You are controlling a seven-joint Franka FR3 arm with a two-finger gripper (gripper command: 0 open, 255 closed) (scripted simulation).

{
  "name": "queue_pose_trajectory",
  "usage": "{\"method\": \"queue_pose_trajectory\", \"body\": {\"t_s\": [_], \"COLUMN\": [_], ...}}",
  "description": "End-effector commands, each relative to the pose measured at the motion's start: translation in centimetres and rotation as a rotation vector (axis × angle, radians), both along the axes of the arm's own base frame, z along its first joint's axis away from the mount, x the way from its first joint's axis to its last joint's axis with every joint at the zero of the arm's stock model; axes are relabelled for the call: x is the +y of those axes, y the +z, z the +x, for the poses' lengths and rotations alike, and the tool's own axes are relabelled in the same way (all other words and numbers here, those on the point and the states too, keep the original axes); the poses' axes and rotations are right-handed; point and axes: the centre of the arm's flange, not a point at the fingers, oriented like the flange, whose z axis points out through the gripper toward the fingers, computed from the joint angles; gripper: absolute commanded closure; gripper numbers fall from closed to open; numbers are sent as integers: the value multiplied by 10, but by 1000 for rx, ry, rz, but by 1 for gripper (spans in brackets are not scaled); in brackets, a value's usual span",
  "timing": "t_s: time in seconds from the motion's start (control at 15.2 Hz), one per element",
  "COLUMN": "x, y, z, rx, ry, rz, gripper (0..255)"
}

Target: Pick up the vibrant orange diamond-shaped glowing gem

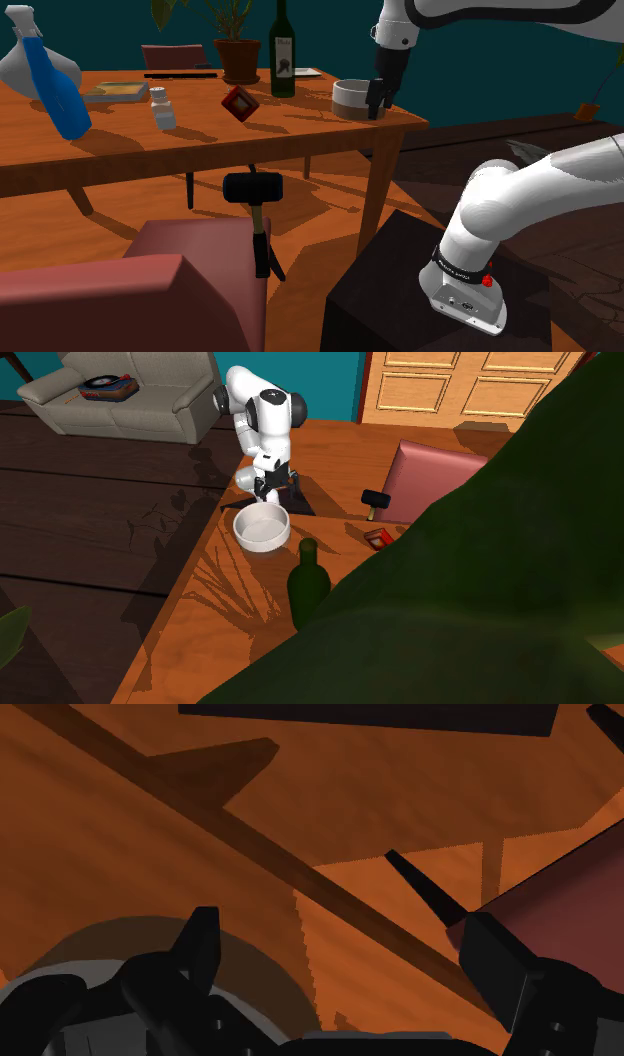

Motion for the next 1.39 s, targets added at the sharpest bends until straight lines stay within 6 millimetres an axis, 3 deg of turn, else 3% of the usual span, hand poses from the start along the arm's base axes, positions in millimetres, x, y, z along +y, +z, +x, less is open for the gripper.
{"method": "queue_pose_trajectory", "body": {"t_s": [0.0,0.66,1.32], "x": [0,52,124], "y": [0,-1,10], "z": [0,94,173], "rx": [0,-143,-286], "ry": [0,236,471], "rz": [0,-11,-21], "gripper": [0,0,0]}}
